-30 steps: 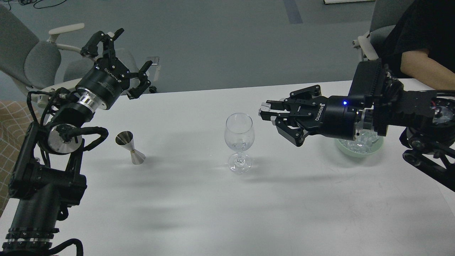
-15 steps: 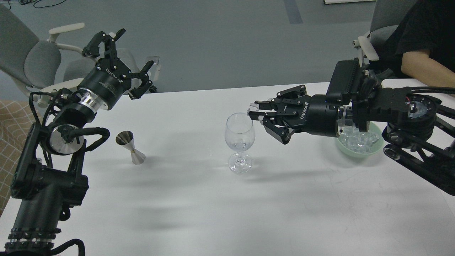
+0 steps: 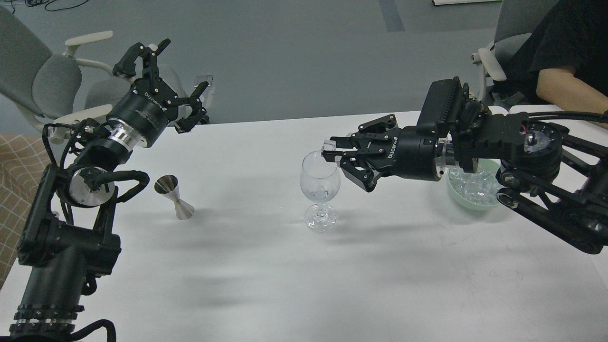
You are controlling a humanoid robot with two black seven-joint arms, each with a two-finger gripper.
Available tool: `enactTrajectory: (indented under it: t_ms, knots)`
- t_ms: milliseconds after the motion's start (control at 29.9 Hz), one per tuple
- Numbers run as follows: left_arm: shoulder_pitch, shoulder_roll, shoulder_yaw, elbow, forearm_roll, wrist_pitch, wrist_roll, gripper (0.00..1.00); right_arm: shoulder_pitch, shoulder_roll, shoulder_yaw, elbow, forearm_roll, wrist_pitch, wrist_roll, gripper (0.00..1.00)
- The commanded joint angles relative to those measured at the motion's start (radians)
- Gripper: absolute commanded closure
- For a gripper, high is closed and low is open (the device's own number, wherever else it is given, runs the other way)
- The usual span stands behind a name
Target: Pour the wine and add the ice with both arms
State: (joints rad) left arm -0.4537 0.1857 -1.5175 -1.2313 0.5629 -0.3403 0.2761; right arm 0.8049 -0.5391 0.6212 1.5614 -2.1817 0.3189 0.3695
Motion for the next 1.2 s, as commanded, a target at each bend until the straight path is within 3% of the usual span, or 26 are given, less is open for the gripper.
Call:
enactTrajectory:
  t_ms: [0, 301, 1169]
  knots:
    - [0.0, 0.0, -0.001, 0.001, 0.0, 0.0, 0.0, 0.02, 0.019, 0.014, -0.021, -0.023, 0.0, 0.0, 0.0, 1.0]
    - [0.0, -0.002, -0.001, -0.001, 0.0, 0.0, 0.0, 0.02, 0.022, 0.036, -0.037, -0.038, 0.0, 0.0, 0.0, 0.98]
    - [-0.002, -0.006, -0.004, 0.001, 0.0, 0.0, 0.0, 0.02, 0.022, 0.079, -0.037, -0.052, 0.0, 0.0, -0.011, 0.67]
